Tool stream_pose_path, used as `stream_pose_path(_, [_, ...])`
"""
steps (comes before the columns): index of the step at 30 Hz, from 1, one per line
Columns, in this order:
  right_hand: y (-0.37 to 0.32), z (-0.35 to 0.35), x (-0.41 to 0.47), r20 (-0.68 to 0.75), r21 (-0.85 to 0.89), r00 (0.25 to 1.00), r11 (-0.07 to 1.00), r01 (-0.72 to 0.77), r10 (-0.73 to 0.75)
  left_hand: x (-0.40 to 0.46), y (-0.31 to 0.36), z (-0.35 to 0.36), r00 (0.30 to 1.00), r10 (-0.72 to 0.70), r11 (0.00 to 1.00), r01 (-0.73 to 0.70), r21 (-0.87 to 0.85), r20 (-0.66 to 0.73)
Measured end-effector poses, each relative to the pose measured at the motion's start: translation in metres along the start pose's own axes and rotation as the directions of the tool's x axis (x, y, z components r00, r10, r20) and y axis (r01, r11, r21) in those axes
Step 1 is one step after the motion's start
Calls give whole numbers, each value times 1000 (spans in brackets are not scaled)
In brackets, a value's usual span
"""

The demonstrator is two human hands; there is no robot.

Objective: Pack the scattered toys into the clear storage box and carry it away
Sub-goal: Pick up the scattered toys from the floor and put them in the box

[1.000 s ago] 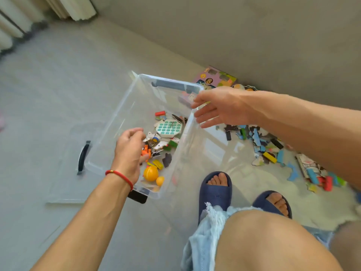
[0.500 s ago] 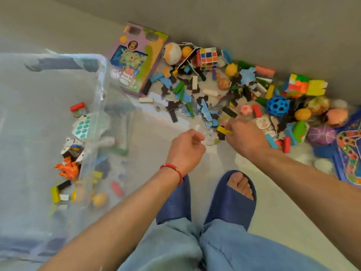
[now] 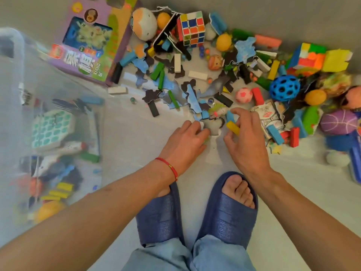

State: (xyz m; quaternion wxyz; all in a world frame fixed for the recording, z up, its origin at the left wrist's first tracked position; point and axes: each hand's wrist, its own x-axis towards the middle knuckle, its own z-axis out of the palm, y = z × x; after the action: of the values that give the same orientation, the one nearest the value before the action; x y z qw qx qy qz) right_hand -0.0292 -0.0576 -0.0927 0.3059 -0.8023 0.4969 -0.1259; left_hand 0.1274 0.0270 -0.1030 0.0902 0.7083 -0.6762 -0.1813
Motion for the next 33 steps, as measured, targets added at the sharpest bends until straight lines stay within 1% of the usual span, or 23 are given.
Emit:
stream_pose_path(2, [3, -4, 9, 12, -44, 1000, 999, 15, -15, 0, 0, 1, 1000, -7, 1000, 7, -7, 2])
stream_pose_path(4, [1, -4, 23, 49, -110, 995, 990, 93, -89, -3, 1, 3, 1000, -17, 999, 17, -27, -1])
stream_pose_path(6, [-3, 0, 37, 121, -188, 981, 966, 175, -154, -6, 0, 4, 999, -36, 997, 35, -62, -3])
stream_pose_path(8, [-5, 5, 46, 172, -247, 971, 946, 208, -168, -7, -1, 5, 998, -56, 996, 56, -76, -4])
stream_pose_path(10, [-3, 5, 46, 162, -252, 970, 943, 218, -181, -6, 1, 3, 996, -89, 992, 90, -86, 8])
stream_pose_path(11, [-2, 3, 43, 124, -212, 975, 955, 209, -186, -5, 3, 2, 994, -111, 989, 112, -99, 18])
stream_pose_path(12, [-1, 0, 39, 67, -146, 984, 975, 170, -162, -4, 4, 1, 990, -137, 983, 140, -118, 37])
stream_pose_path(13, [1, -5, 34, 11, -61, 995, 994, 95, -94, -4, 5, 0, 986, -157, 977, 163, -138, 54])
stream_pose_path(15, [6, -16, 24, -37, 76, 992, 990, -115, 118, -3, 2, 0, 987, -144, 973, 154, -170, 69])
stream_pose_path(16, [10, -20, 21, -38, 93, 978, 975, -201, 206, -2, 1, 0, 990, -119, 975, 131, -180, 78])
stream_pose_path(17, [14, -24, 19, -27, 80, 966, 963, -256, 259, -2, 0, 0, 991, -97, 978, 112, -178, 92])
stream_pose_path(18, [16, -26, 18, -4, 56, 961, 960, -275, 275, -2, -1, 1, 991, -84, 980, 101, -172, 103])
stream_pose_path(19, [17, -26, 19, 26, 27, 967, 967, -255, 254, -1, 0, 0, 990, -84, 980, 102, -170, 110])
stream_pose_path(21, [15, -20, 22, 69, -57, 987, 988, -144, 148, 0, 2, -5, 990, -112, 974, 127, -186, 91])
stream_pose_path(23, [12, -10, 28, 61, -170, 996, 984, -48, 59, 4, 5, -11, 986, -151, 966, 163, -200, 77])
stream_pose_path(25, [8, 0, 37, 43, -275, 996, 960, -58, 73, 7, 5, -17, 973, -216, 951, 229, -208, 84])
stream_pose_path(28, [7, 6, 46, 83, -382, 983, 916, -122, 165, 13, -1, -24, 945, -327, 907, 323, -271, 30])
stream_pose_path(30, [7, 3, 46, 105, -357, 978, 925, -134, 182, 20, -10, -28, 911, -413, 861, 391, -324, 3])
stream_pose_path(31, [5, -1, 44, 106, -297, 975, 942, -155, 193, 25, -15, -29, 896, -445, 846, 417, -332, -8])
stream_pose_path(33, [-1, -8, 39, 98, -87, 956, 959, -269, 277, 36, -23, -31, 862, -507, 813, 469, -344, -22])
